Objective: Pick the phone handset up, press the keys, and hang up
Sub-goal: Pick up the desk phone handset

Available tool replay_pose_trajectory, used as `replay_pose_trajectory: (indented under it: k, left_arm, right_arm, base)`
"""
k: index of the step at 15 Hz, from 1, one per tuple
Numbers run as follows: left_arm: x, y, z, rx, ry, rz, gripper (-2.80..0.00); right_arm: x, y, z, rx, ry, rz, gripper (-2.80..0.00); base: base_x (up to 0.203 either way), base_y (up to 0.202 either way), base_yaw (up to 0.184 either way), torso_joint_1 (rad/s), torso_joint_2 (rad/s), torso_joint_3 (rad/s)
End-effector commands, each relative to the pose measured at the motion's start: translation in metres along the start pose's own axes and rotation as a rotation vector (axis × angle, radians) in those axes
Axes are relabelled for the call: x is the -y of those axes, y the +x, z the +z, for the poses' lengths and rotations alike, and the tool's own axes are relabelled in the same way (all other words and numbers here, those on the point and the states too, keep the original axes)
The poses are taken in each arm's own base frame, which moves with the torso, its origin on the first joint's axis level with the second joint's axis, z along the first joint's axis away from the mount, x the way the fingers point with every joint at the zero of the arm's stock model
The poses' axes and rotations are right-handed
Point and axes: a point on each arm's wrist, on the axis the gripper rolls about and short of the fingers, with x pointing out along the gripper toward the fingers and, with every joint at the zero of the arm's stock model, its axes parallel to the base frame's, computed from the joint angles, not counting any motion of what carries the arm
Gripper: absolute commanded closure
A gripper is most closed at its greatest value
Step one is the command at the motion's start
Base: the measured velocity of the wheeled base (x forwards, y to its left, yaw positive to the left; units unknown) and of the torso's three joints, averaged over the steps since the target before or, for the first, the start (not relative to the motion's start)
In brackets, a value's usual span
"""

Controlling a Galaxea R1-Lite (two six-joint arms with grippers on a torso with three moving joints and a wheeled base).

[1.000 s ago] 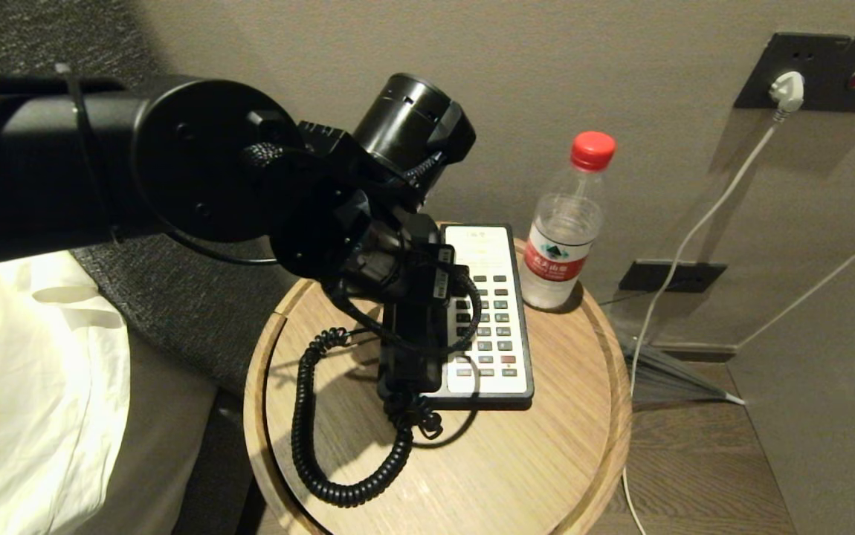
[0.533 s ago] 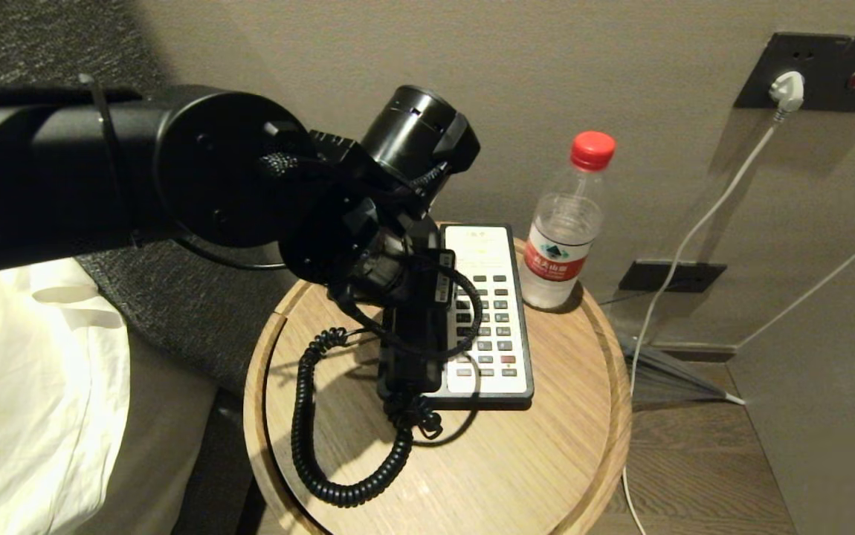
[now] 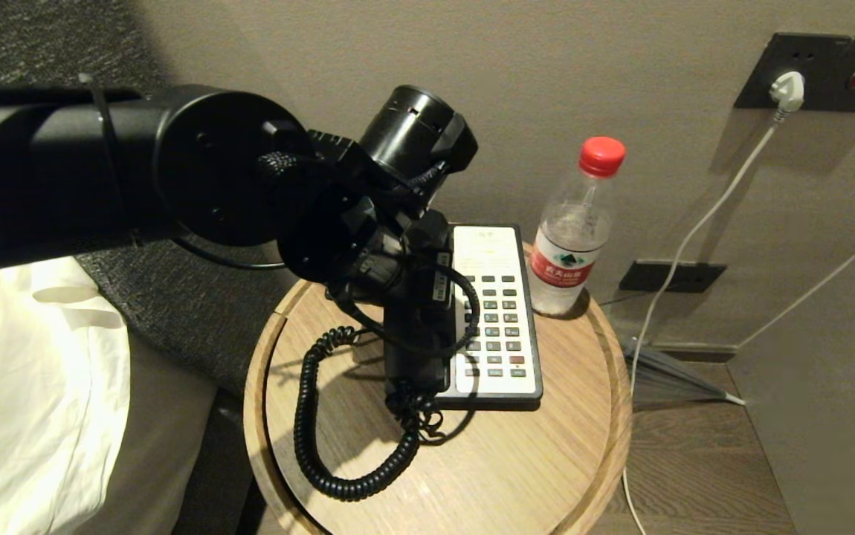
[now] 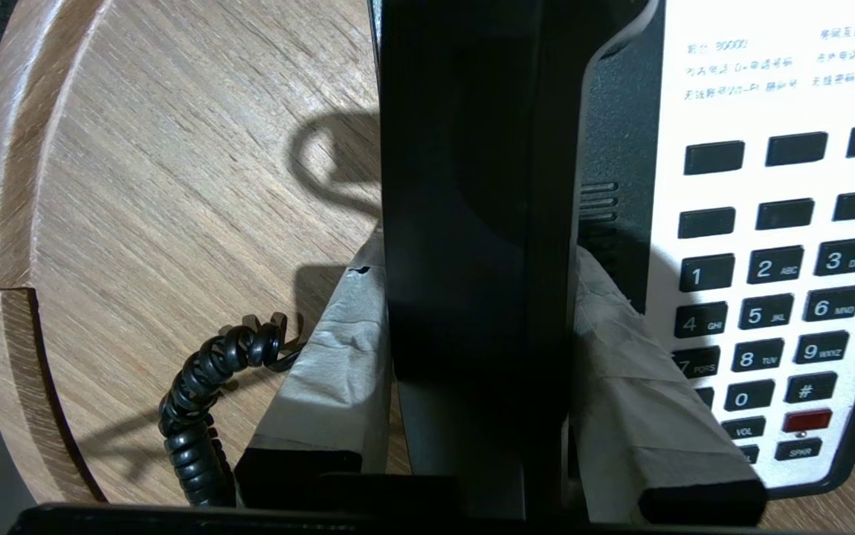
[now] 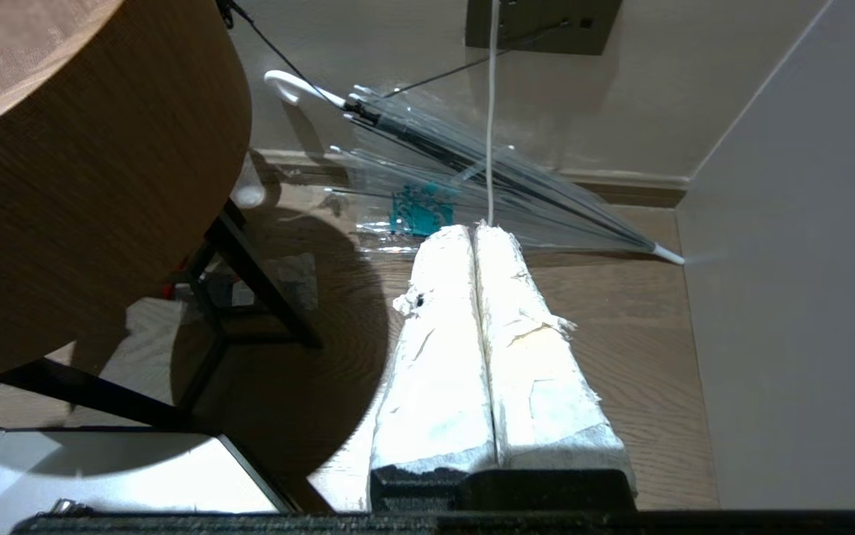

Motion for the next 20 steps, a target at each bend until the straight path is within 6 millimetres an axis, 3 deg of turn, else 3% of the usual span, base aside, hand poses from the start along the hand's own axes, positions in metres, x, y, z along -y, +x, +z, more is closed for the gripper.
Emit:
replay_pose_trajectory:
  k: [1, 18, 19, 20]
  left_arm:
    - [-0.0011, -0.0039, 0.0003, 0.004, -0.003, 0.000, 0.00]
    - [-0.0001, -0.0011, -0.0041, -0.023, 0.020, 0.015, 0.00]
    - [-0.0001, -0.0011, -0.0041, -0.023, 0.020, 0.015, -2.80]
    - [0.0015, 0.0023, -0.0050, -0.030, 0.024, 0.017, -2.80]
  right_arm:
    - [0.0000, -0.0008, -0.0004, 0.010, -0.001, -0.001, 0.00]
    - [0.0000, -0.0008, -0.0004, 0.010, -0.001, 0.000, 0.00]
    - [0.0000, -0.0008, -0.0004, 0.010, -0.001, 0.000, 0.00]
    - [0.0000, -0.0008, -0.0004, 0.010, -0.001, -0.001, 0.00]
  base:
    - [0.000, 0.000, 0.000, 0.000, 0.00, 0.000]
    - [0.000, 0.000, 0.000, 0.000, 0.00, 0.000]
    - [0.000, 0.000, 0.000, 0.000, 0.00, 0.000]
    - [0.000, 0.000, 0.000, 0.000, 0.00, 0.000]
